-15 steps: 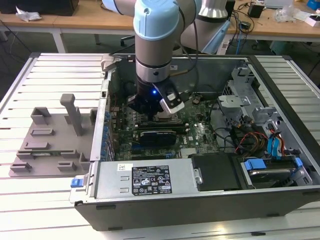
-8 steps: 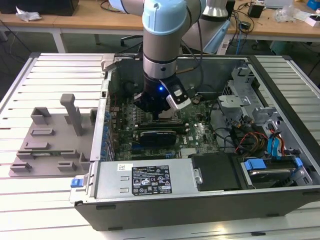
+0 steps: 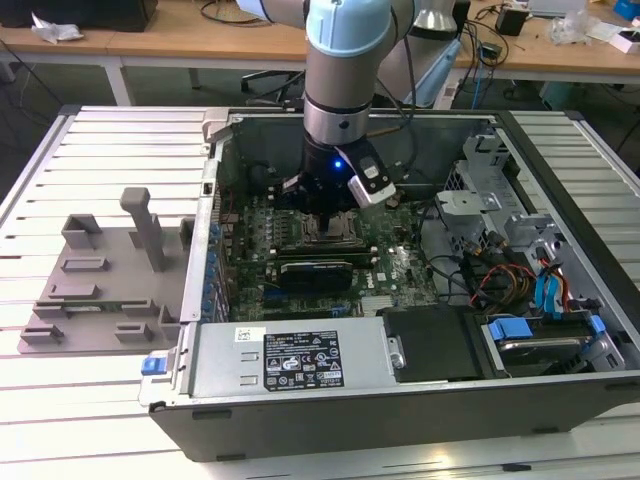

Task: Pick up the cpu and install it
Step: 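Install the second cpu locking lever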

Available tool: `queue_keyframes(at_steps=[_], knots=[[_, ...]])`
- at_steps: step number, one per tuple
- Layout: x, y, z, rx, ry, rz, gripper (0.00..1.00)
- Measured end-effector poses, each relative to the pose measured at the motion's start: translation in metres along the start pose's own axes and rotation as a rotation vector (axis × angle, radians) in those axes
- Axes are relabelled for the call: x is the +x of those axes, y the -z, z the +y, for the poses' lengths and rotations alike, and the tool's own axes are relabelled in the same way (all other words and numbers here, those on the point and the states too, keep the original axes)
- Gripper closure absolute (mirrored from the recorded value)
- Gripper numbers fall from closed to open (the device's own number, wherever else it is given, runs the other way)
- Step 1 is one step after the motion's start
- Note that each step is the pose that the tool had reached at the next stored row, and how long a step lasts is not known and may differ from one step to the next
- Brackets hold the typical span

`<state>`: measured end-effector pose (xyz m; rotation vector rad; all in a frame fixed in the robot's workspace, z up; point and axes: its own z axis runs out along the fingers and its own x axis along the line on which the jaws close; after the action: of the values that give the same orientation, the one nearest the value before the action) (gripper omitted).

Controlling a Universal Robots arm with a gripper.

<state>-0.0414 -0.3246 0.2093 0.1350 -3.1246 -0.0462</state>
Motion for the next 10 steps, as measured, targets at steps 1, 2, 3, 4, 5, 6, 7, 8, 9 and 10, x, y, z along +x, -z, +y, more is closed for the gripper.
queue_keyframes(at_steps=[1, 2, 3, 4, 5, 6, 7, 8, 9, 10], knots=[[-0.0010, 0.0003, 0.0020, 0.0004, 0.000, 0.0000, 0.89], [-0.0014, 0.0008, 0.0034, 0.0006, 0.000, 0.0000, 0.89], [-0.0020, 0.0035, 0.0062, 0.0012, 0.000, 0.0001, 0.89], [-0.0022, 0.0081, 0.0085, 0.0018, 0.000, 0.0000, 0.89], [-0.0024, 0.0159, 0.0108, 0.0030, 0.000, 0.0001, 0.89], [-0.0024, 0.0210, 0.0120, 0.0037, 0.000, 0.0002, 0.89], [-0.0024, 0.0252, 0.0129, 0.0042, 0.000, 0.0004, 0.89], [-0.0024, 0.0292, 0.0136, 0.0046, 0.000, 0.0003, 0.89], [-0.0024, 0.0336, 0.0142, 0.0047, 0.000, 0.0003, 0.89], [-0.0023, 0.0408, 0.0150, 0.0050, 0.000, 0.0003, 0.89]])
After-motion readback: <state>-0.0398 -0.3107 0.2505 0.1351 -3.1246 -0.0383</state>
